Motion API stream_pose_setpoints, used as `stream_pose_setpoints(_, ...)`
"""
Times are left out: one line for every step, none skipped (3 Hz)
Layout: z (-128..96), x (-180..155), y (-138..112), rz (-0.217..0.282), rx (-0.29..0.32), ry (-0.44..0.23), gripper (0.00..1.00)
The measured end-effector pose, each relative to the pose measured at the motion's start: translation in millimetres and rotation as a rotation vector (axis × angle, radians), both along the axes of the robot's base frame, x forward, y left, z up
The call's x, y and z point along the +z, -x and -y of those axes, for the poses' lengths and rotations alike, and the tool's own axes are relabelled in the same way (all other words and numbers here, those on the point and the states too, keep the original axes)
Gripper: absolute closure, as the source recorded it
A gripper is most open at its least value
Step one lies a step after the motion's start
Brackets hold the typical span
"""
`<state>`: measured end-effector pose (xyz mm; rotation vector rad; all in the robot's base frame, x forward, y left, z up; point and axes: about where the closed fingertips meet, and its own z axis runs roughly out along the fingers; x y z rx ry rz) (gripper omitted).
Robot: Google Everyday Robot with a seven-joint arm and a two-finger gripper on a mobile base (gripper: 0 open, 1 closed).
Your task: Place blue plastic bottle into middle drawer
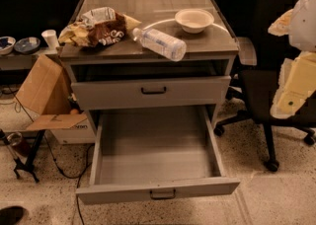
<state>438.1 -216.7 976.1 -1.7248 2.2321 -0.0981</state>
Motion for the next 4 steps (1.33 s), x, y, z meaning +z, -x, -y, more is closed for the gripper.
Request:
stream_pose_setpoints(-1,0,0,0.002,0.0,-0.001,0.0)
stream_pose_setpoints(-22,-1,-11,0.016,0.01,-0.028,0.0)
stream_pose_setpoints(-71,-9,-32,0.03,0.022,-0.074,0.0)
stream_pose_setpoints(-117,-12,-61,0.061,-0.024,-0.116,0.0)
